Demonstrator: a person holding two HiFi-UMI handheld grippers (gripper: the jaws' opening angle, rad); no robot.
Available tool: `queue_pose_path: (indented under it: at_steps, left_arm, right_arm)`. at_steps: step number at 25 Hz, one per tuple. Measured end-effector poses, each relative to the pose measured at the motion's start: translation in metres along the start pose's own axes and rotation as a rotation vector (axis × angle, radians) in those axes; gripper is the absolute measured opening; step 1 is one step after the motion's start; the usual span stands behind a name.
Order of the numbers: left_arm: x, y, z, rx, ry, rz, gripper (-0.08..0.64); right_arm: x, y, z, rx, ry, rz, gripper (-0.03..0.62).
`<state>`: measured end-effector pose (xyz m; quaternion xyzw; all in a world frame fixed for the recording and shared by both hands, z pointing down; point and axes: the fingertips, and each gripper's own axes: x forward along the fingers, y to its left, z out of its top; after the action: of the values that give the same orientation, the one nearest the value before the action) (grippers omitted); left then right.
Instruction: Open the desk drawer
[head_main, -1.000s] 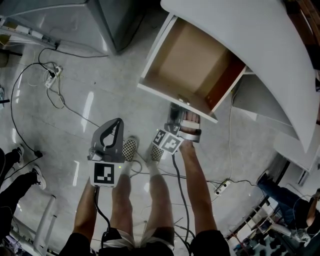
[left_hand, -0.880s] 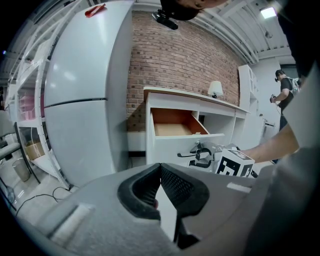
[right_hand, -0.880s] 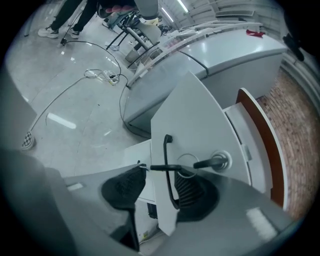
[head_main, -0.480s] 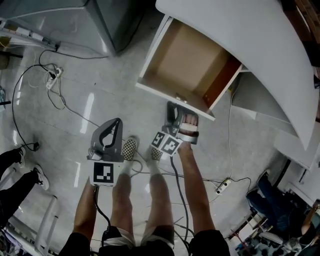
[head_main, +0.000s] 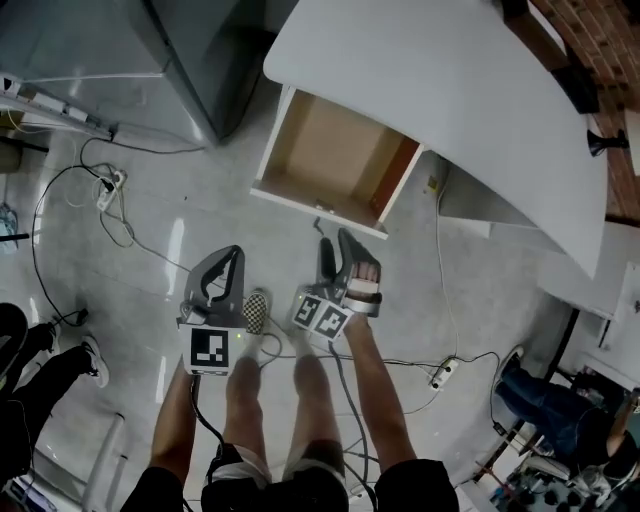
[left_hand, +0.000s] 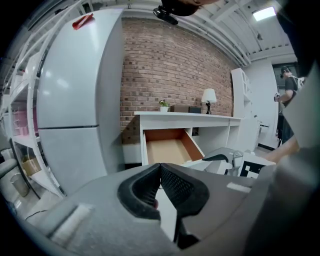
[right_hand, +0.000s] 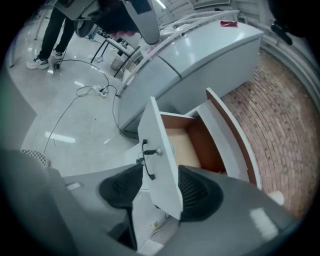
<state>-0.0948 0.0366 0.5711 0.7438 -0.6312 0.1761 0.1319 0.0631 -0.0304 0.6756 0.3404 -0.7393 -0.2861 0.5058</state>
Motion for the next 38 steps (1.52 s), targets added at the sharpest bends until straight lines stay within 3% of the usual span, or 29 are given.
queue_pose_path:
  at_steps: [8, 16, 21, 26, 28, 38]
  left_arm:
    - [-0.016, -0.012, 0.083, 0.032, -0.089, -0.022, 0.011]
    - [-0.050, -0.021, 0.197, 0.080, -0.178, -0.057, 0.011]
    - [-0.083, -0.029, 0.272, 0.100, -0.246, -0.073, 0.011]
    - [-0.113, -0.035, 0.331, 0.115, -0.312, -0.090, 0.011]
    - [-0.125, -0.038, 0.347, 0.123, -0.325, -0.096, 0.011]
    - [-0.168, -0.057, 0.374, 0.102, -0.319, -0.119, 0.011]
  right_arm:
    - [-0.064, -0.086, 0.007, 0.198, 0.014, -0.064, 0.225]
    - [-0.144, -0.211, 0.023, 0.618, -0.045, -0.113, 0.225]
    - [-0.213, -0.279, 0.044, 0.819, -0.174, -0.128, 0.222]
    - [-0.274, -0.326, 0.060, 0.934, -0.264, -0.161, 0.201]
    - [-0.294, -0.342, 0.063, 0.975, -0.286, -0.184, 0.153]
    - [-0.362, -0.374, 0.061, 1.035, -0.339, -0.265, 0.006]
